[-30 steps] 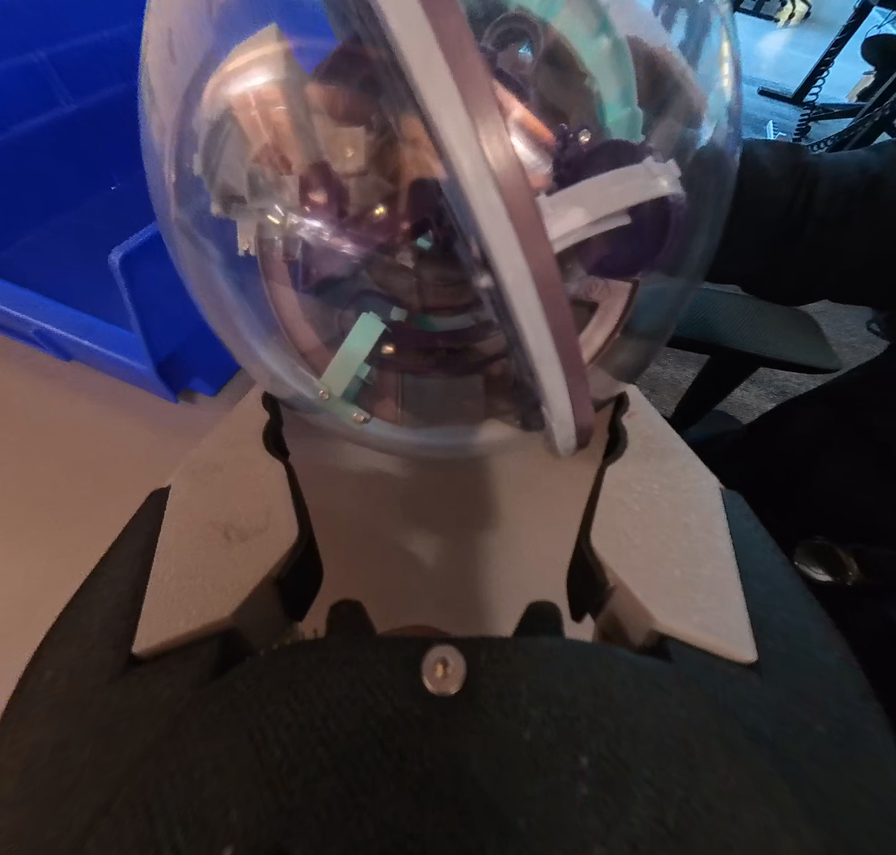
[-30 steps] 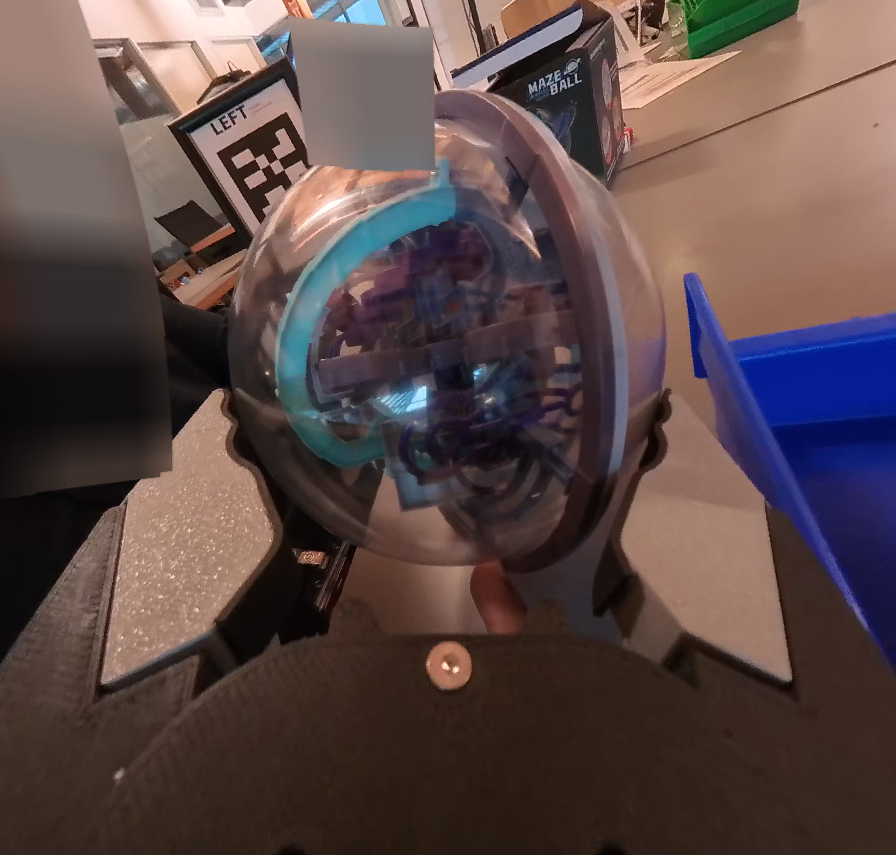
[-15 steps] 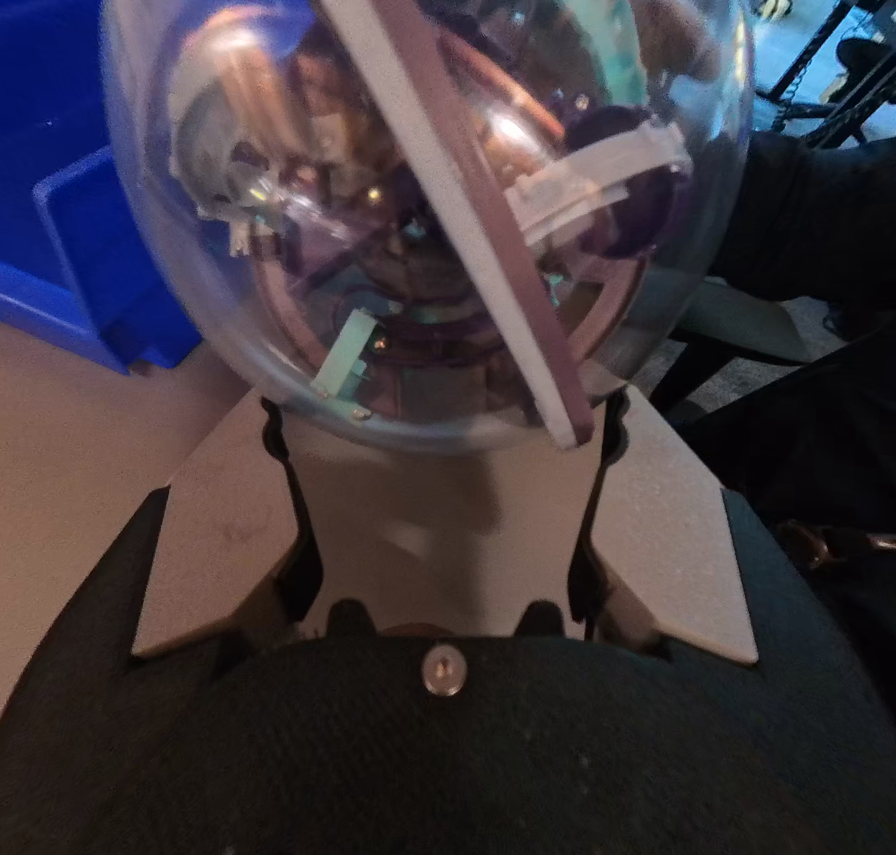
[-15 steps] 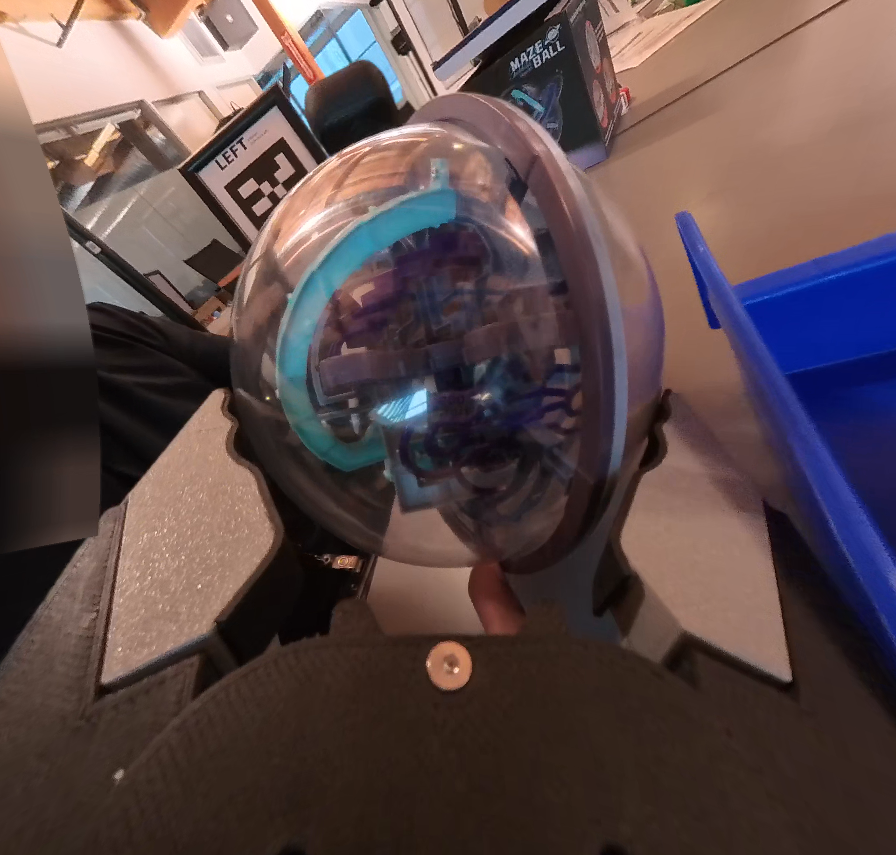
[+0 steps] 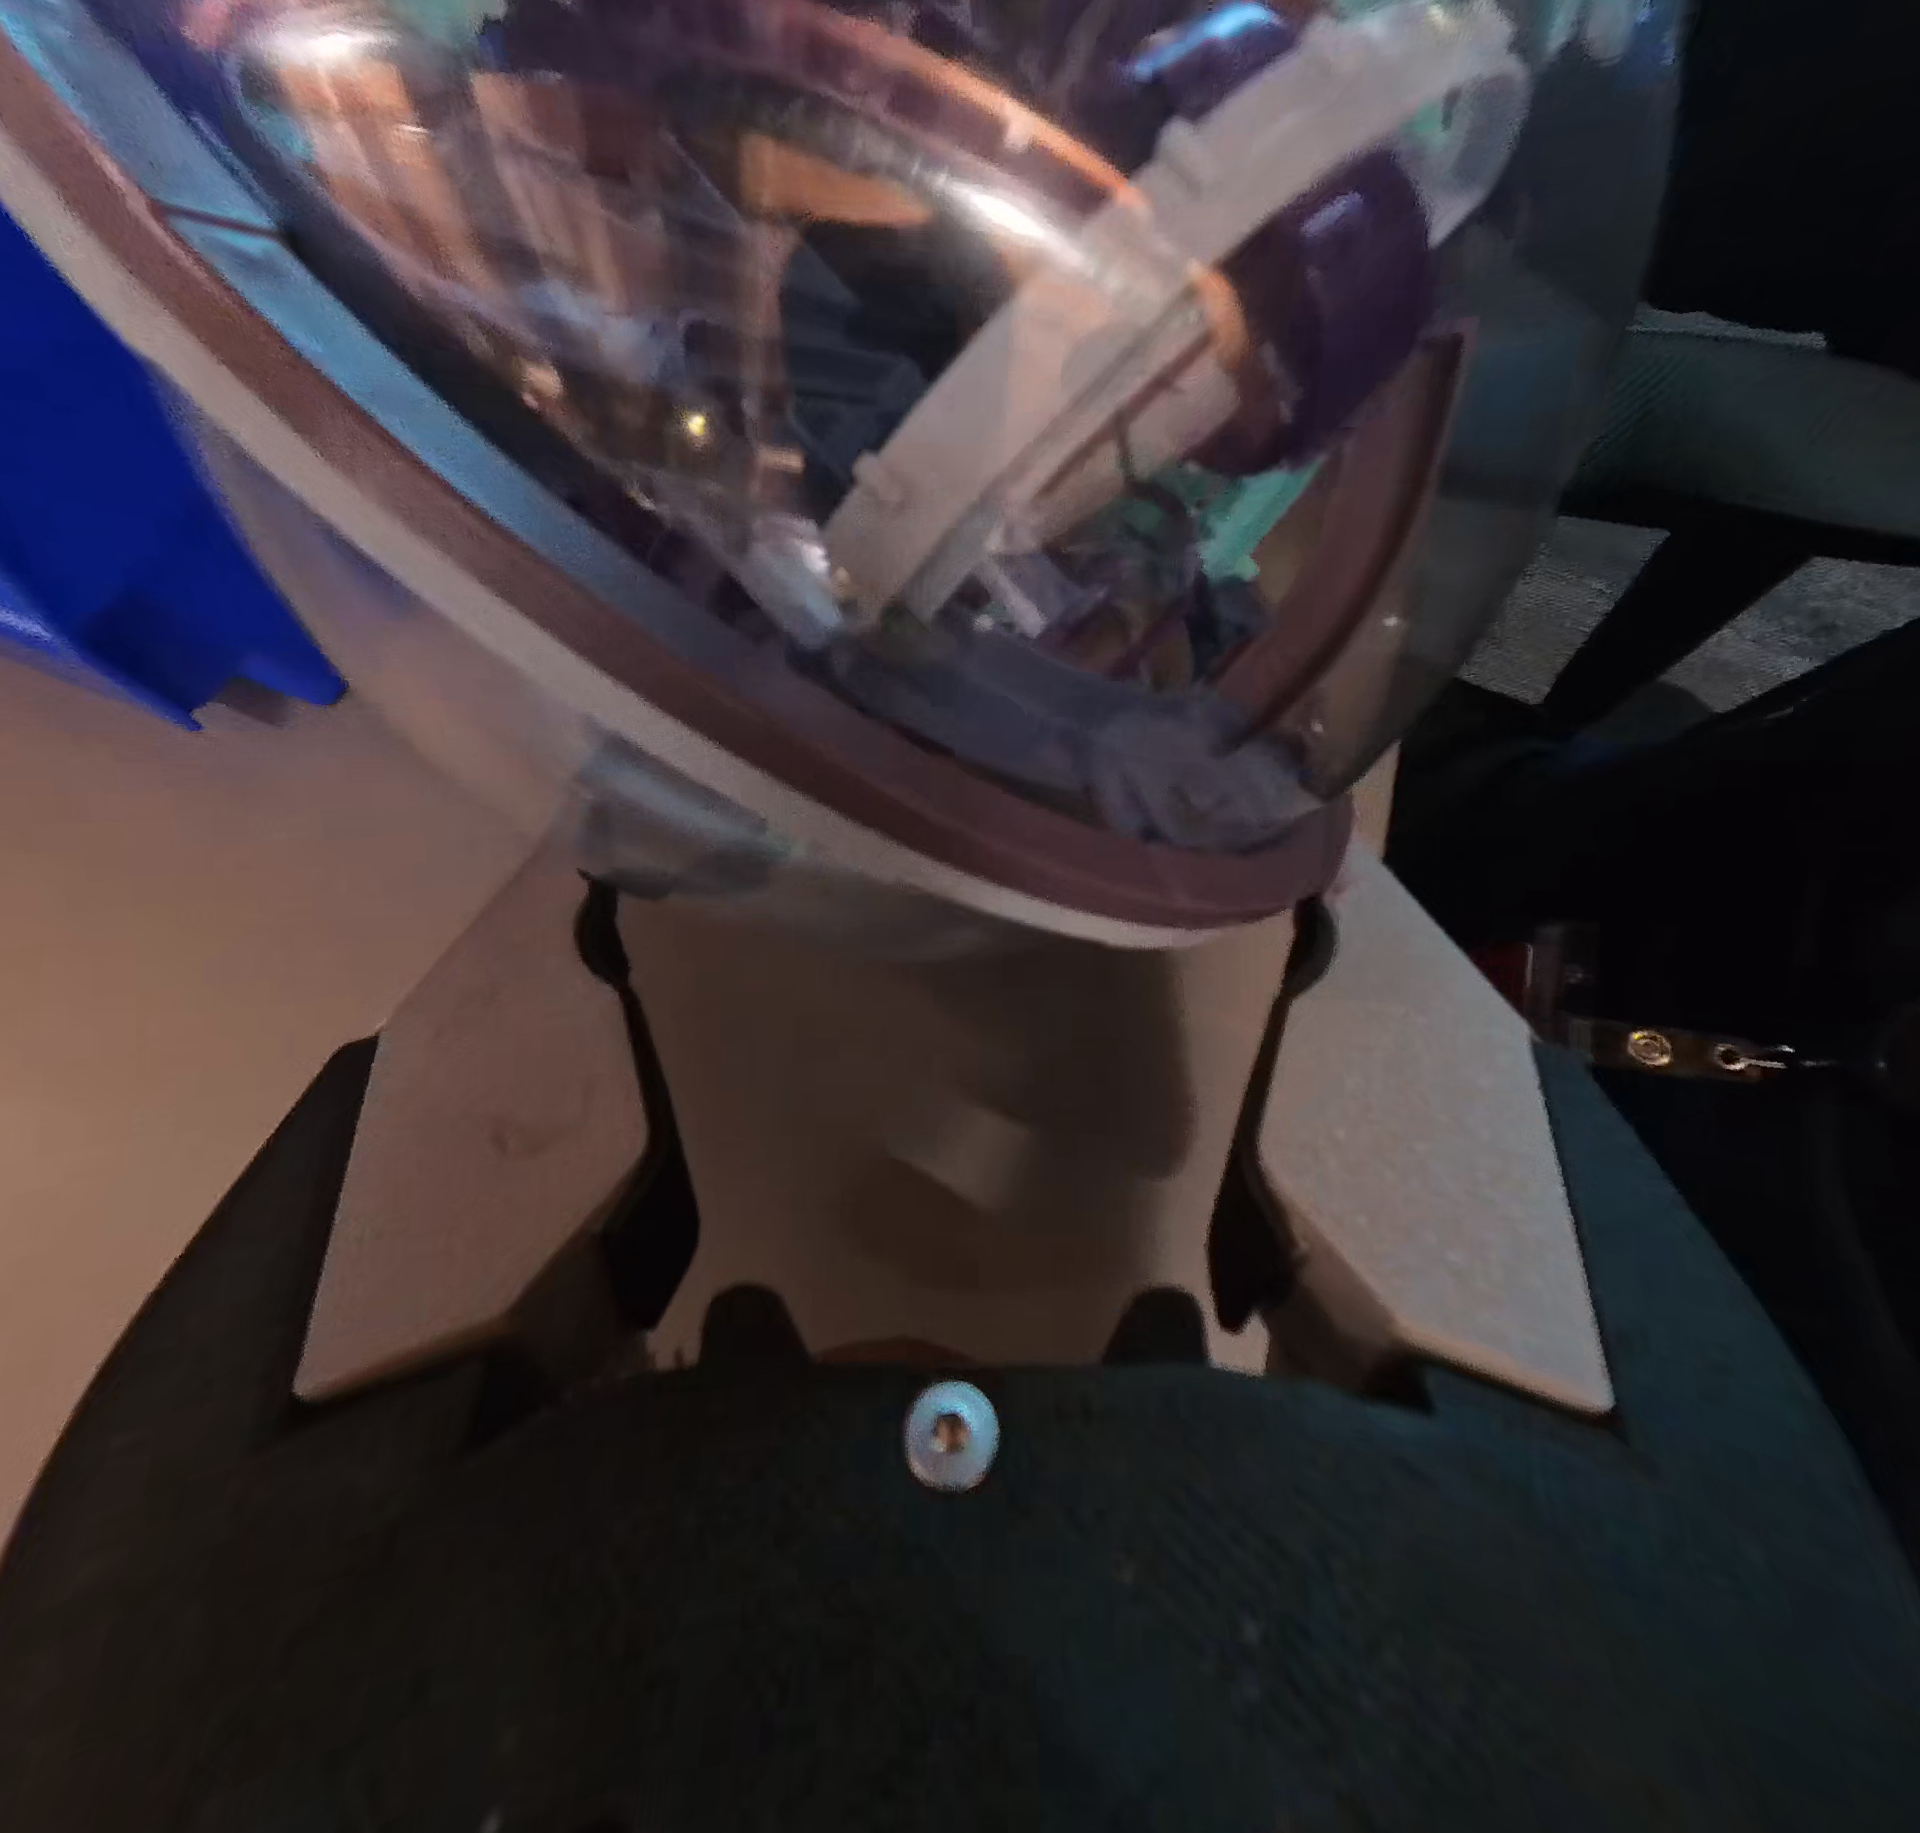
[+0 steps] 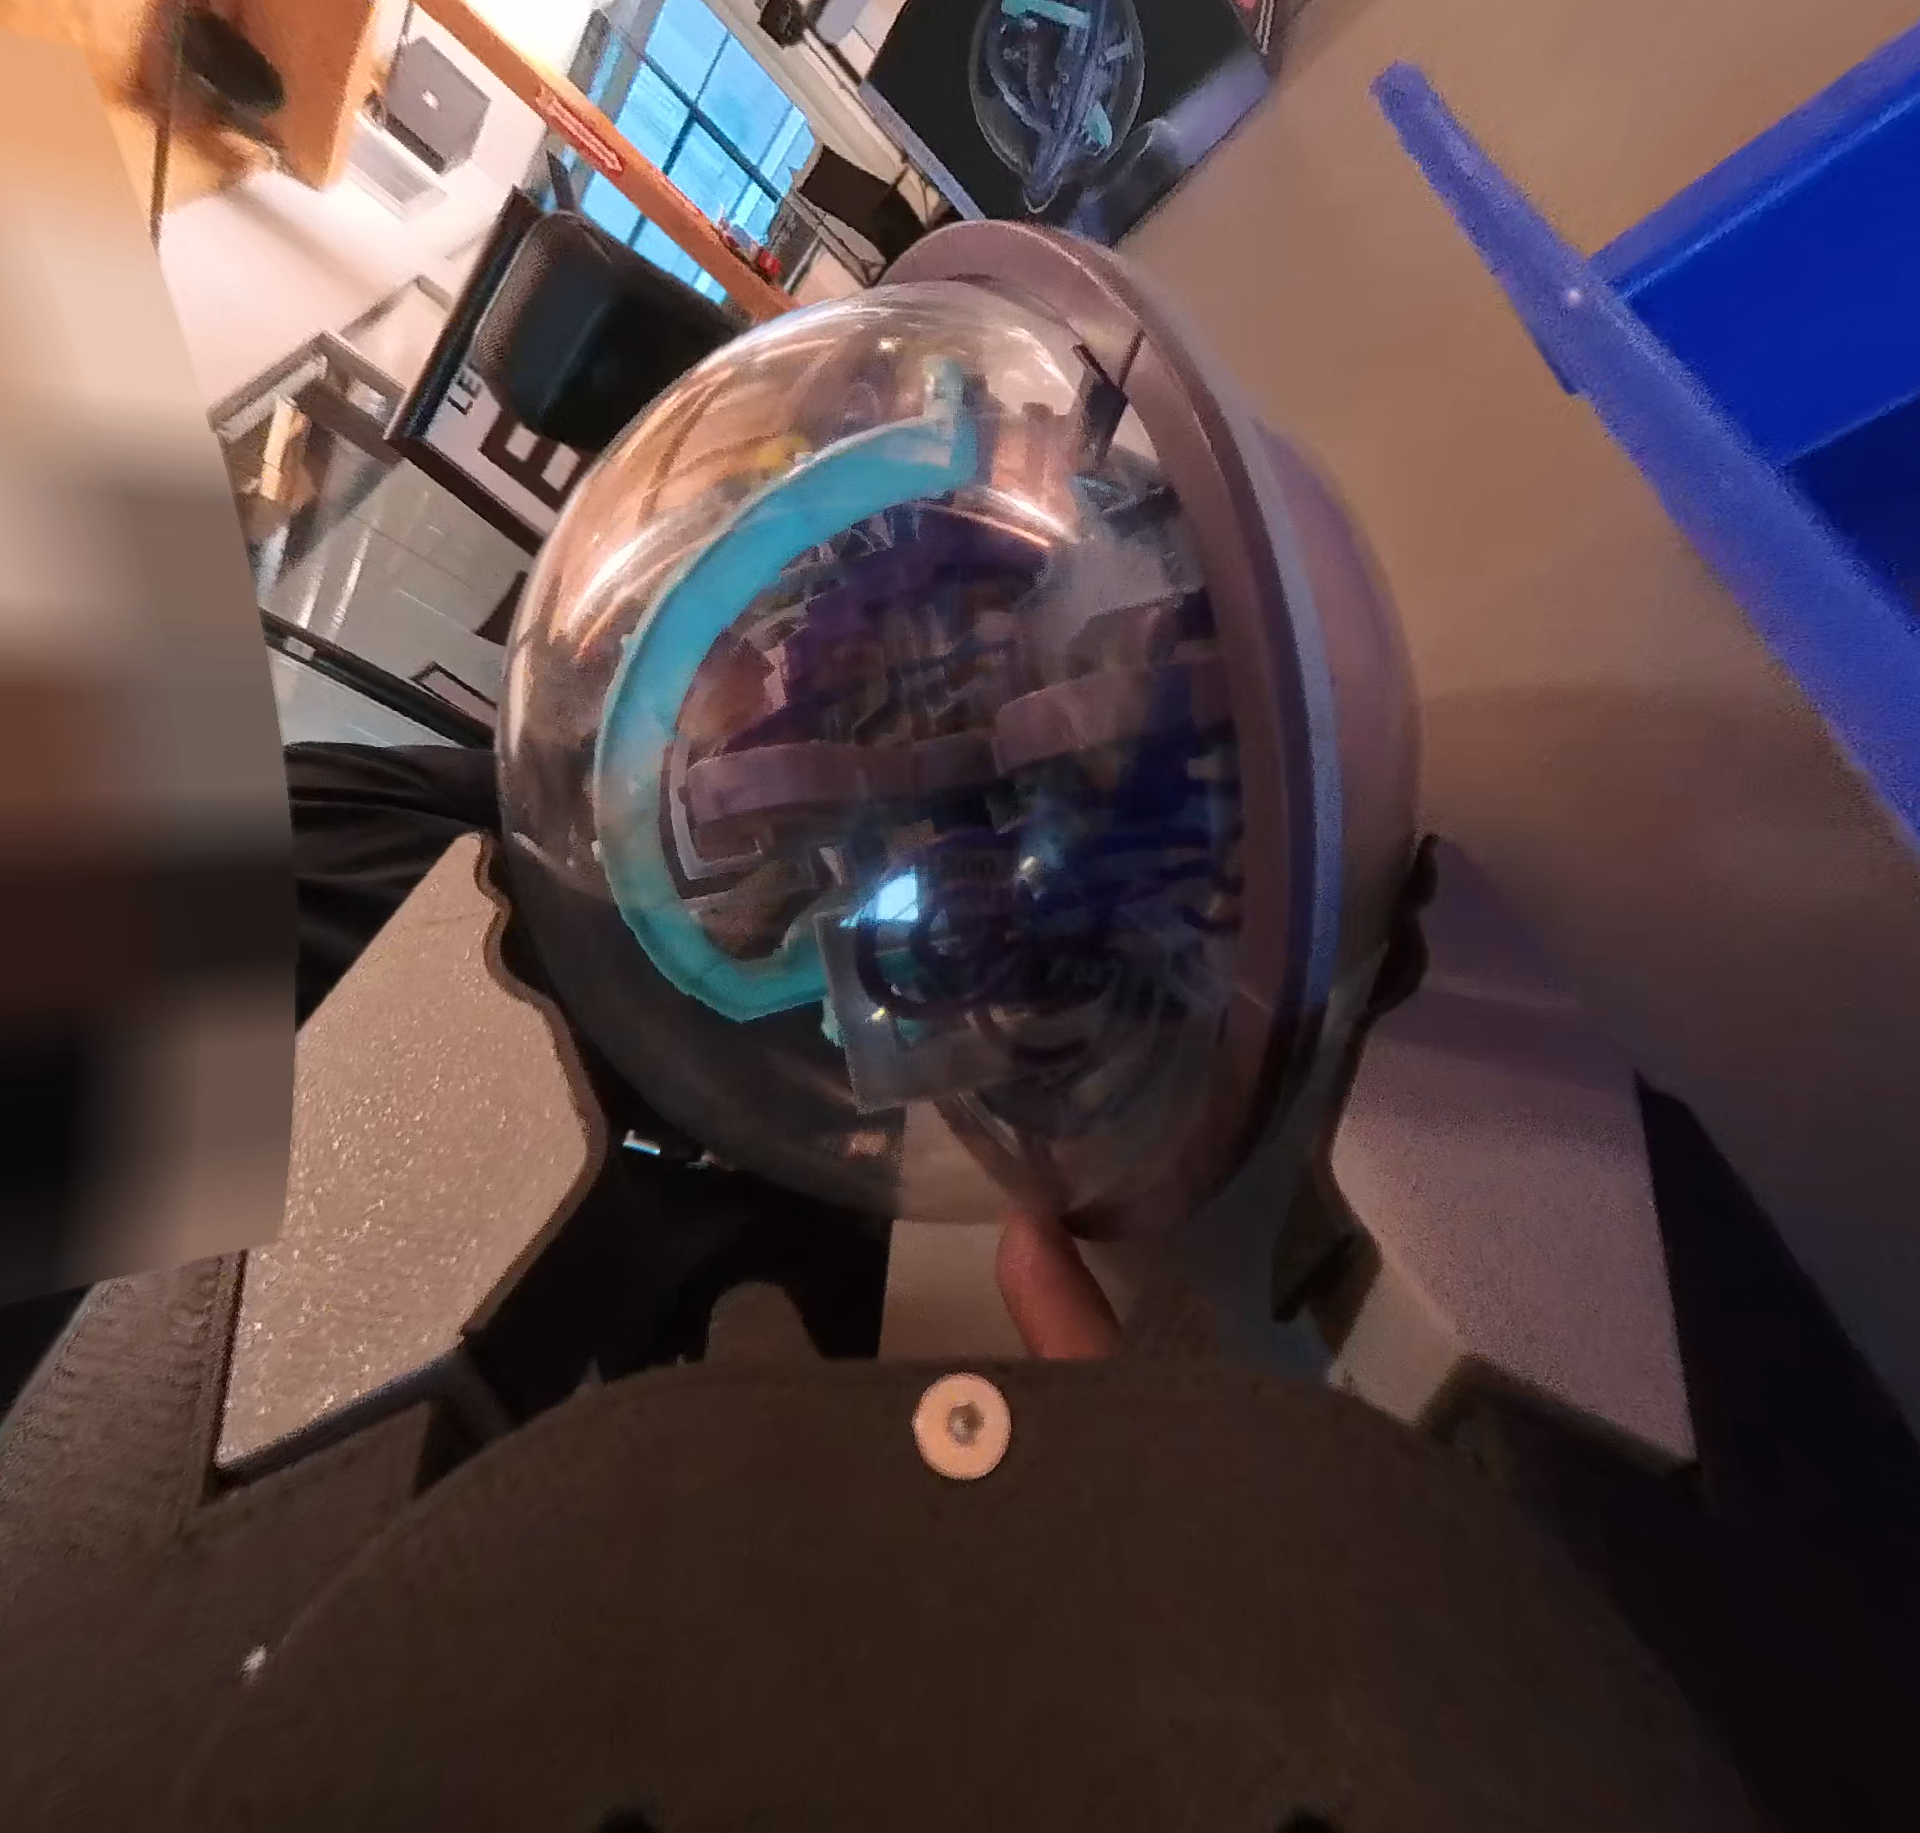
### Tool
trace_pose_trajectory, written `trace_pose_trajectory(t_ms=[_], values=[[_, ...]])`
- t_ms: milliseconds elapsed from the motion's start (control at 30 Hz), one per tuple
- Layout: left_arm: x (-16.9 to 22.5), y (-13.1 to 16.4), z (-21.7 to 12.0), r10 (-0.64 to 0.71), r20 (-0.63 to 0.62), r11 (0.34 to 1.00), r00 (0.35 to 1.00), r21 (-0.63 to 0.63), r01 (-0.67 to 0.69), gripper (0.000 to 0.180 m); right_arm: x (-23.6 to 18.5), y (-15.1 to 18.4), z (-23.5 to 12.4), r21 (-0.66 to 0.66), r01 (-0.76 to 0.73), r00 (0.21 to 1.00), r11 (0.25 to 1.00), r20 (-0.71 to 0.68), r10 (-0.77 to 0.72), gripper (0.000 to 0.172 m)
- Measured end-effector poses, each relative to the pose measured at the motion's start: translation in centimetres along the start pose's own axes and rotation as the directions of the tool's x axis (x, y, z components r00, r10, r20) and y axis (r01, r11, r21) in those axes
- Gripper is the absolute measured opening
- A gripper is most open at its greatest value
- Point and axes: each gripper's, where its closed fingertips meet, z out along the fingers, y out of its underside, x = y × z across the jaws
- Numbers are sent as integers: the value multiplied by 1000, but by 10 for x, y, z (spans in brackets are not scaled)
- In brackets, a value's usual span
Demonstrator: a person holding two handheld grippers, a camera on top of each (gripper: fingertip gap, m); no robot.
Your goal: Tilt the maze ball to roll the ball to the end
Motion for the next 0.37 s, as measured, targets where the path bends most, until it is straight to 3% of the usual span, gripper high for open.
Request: trace_pose_trajectory(t_ms=[133,300,367], values=[[-5,-3,-5,27,44,999,999,16,-28,120,2,0,0,-5,-41,999,999,11,41,158],[-18,-13,-23,165,178,983,970,49,-176,112,3,-1,-1,-24,-67,998,997,18,67,158],[-28,-17,-29,193,246,977,950,46,-210,122,4,-2,0,-26,-83,996,996,23,83,158]])
